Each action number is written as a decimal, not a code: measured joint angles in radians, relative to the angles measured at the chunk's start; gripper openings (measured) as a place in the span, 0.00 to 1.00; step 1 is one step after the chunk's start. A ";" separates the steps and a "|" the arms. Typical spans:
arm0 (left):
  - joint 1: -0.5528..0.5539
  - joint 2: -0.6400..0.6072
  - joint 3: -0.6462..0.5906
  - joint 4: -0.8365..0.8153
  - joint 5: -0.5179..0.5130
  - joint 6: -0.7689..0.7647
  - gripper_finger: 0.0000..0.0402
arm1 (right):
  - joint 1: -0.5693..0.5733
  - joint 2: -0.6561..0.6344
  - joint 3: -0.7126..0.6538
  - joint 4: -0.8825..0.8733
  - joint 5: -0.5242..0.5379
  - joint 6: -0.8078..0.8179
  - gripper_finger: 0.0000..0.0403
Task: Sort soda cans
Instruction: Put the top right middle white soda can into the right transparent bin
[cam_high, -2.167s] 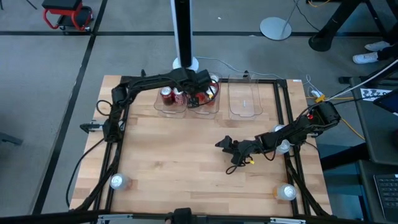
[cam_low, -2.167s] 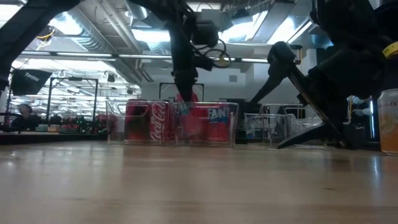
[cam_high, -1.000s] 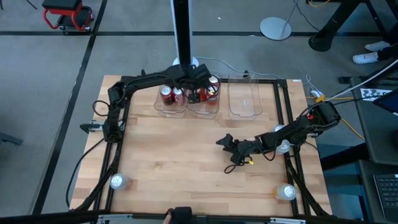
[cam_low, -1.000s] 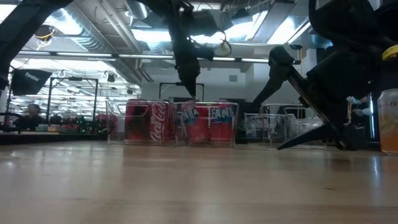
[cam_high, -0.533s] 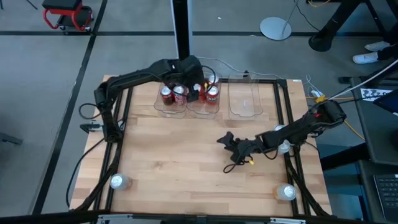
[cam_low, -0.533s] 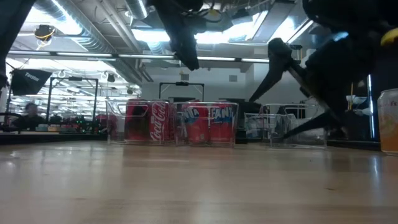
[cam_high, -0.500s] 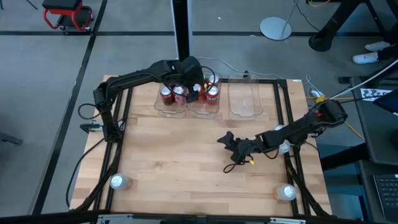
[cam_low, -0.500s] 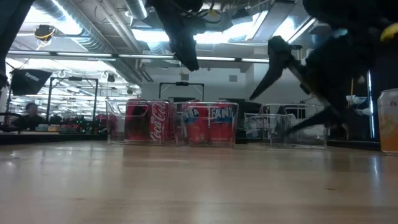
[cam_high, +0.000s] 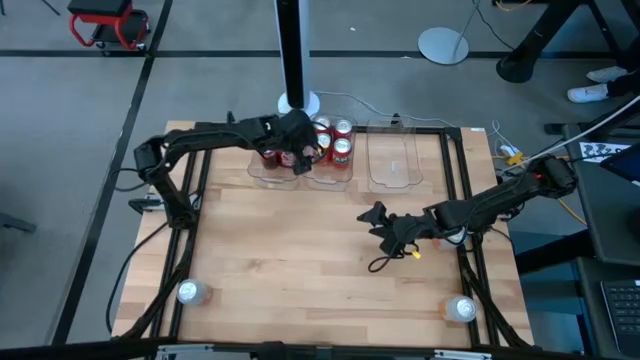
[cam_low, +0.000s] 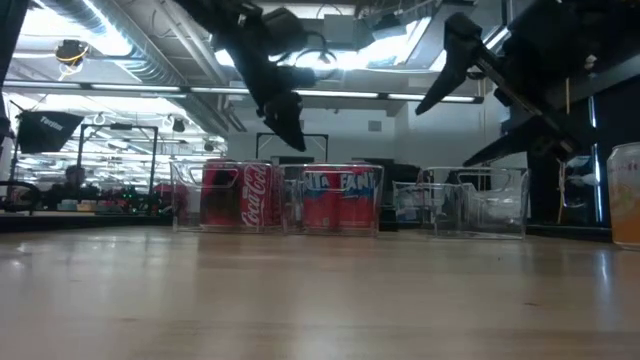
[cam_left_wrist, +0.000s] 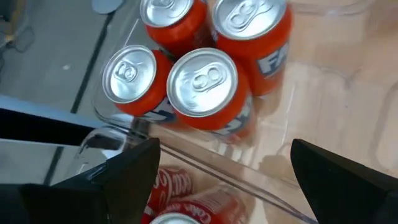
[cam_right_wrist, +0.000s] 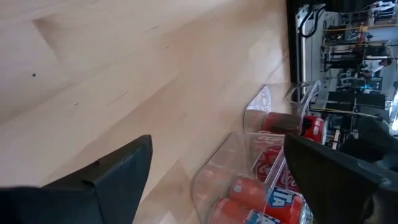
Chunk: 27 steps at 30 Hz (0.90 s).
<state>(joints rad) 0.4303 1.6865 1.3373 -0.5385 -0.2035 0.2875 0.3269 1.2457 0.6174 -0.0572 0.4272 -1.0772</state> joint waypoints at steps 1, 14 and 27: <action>0.002 0.001 -0.016 0.023 -0.008 0.002 0.86 | 0.000 0.000 0.000 -0.001 0.001 0.000 0.90; -0.026 -0.122 -0.271 0.583 0.187 -0.035 0.86 | 0.000 -0.014 0.327 -0.602 -0.022 0.178 0.90; -0.144 -0.133 -0.485 1.084 0.249 -0.091 0.86 | 0.000 -0.015 0.673 -1.402 -0.099 0.776 0.90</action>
<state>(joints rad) 0.2862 1.5539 0.8522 0.5454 0.0460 0.1965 0.3267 1.2308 1.2904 -1.4594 0.3279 -0.3016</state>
